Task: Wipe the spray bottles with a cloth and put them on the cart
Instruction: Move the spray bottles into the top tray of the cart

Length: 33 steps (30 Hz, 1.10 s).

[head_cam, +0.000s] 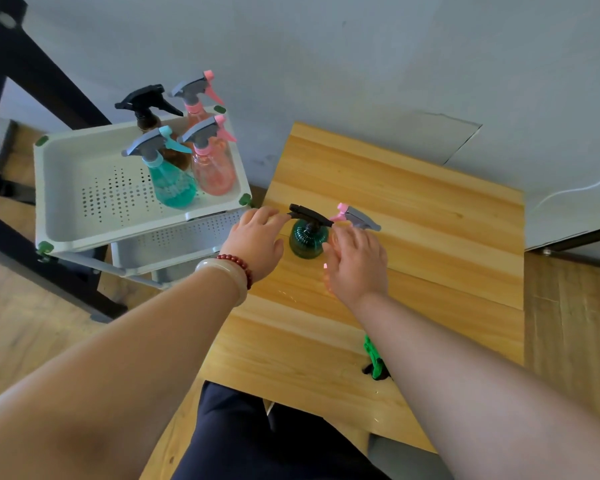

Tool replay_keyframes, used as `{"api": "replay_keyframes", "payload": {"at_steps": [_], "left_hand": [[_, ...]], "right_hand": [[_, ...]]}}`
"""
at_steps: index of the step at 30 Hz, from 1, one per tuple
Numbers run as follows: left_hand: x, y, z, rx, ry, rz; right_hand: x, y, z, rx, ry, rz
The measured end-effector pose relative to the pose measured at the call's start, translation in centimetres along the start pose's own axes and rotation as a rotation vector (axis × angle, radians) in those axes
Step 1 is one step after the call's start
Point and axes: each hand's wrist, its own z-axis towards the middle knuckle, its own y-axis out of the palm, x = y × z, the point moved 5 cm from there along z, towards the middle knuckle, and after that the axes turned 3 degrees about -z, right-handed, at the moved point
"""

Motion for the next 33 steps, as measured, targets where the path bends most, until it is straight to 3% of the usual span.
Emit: {"api": "replay_keyframes", "payload": {"at_steps": [9,16,27,30,33], "left_hand": [[3.6,0.5,5.0,-0.026,0.101,0.149],[3.5,1.3,6.3,-0.12,0.037,0.315],[2.9,1.1,5.0,-0.141,-0.124,0.108],[2.2,1.3,4.7,-0.17,-0.05,0.019],[0.9,1.8,4.6,-0.312,0.043,0.172]], "right_hand": [[0.6,-0.1,1.5,-0.031,-0.014,0.024],[0.6,-0.2,2.1,-0.057,-0.058,0.006],[0.4,-0.3,2.2,-0.027,-0.042,0.041],[0.4,-0.2,1.9,-0.003,-0.036,0.047],[0.3,-0.1,1.6,-0.009,-0.036,0.029]]}}
